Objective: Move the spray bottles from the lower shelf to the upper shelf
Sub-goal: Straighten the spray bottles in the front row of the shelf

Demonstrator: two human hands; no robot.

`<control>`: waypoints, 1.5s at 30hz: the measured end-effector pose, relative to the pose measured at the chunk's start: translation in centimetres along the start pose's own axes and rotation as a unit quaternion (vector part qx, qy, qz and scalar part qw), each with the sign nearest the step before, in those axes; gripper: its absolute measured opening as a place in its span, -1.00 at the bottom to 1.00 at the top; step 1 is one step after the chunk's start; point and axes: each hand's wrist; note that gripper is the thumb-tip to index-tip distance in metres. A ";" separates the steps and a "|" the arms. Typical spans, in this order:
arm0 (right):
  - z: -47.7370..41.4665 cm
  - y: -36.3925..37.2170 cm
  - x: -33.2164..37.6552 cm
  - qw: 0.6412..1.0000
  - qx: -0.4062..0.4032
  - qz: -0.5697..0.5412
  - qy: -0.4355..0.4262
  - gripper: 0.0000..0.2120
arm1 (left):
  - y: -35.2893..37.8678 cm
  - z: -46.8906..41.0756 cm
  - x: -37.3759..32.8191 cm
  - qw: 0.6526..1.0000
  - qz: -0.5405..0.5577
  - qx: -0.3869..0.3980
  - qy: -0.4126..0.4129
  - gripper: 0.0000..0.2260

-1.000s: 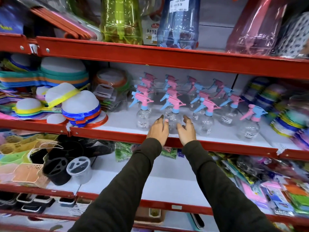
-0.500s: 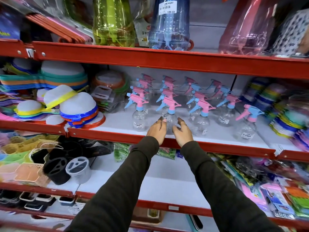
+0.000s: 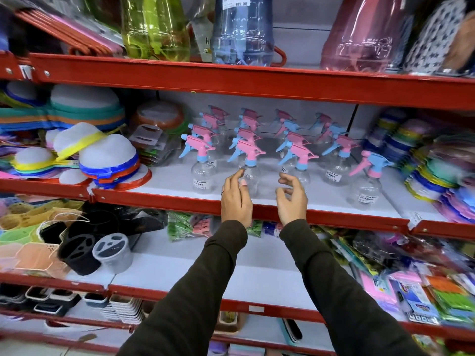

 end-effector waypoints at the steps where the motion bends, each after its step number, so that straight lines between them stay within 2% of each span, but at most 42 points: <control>1: 0.0 -0.6 -0.1 1.000 -0.015 -0.002 -0.008 -0.67 | 0.4 0.4 -0.3 1.000 0.000 -0.005 0.013 -0.69; 5: -0.5 -3.4 -0.8 0.997 -0.073 -0.002 -0.031 -0.65 | 2.9 1.4 -1.8 0.999 0.010 0.033 0.041 -0.66; 9: -1.8 -5.9 -1.6 0.996 -0.087 0.021 -0.009 -0.59 | 5.8 1.3 -3.0 0.992 -0.006 0.122 0.002 -0.62; 13: -4.0 -7.3 -2.2 0.997 0.010 0.060 0.054 -0.52 | 8.2 0.1 -4.0 0.976 -0.014 0.205 -0.072 -0.57; 17: -5.1 -7.7 -2.5 0.988 0.102 0.080 0.082 -0.49 | 9.5 -1.1 -4.6 0.964 -0.028 0.239 -0.114 -0.56; 33: -4.8 -8.5 -3.1 0.989 0.112 0.073 0.064 -0.50 | 9.9 0.2 -4.2 0.977 -0.024 0.189 -0.101 -0.56; 35: -4.5 -8.8 -3.2 0.992 0.093 0.065 0.053 -0.53 | 10.0 0.7 -4.1 0.982 -0.025 0.167 -0.090 -0.56; 41: -3.4 -10.9 -3.6 1.000 -0.010 0.023 -0.010 -0.64 | 10.9 3.5 -4.3 0.999 -0.031 0.023 0.007 -0.60; 45: -3.1 -13.6 -4.4 0.997 -0.072 0.009 -0.032 -0.63 | 13.0 5.1 -5.3 0.999 -0.023 0.020 0.043 -0.62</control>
Point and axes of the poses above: each hand's wrist, its own z-axis away from the middle knuckle, its own y-axis out of the palm, x = y × z, and after that the axes turned 2 degrees about -y, right-handed
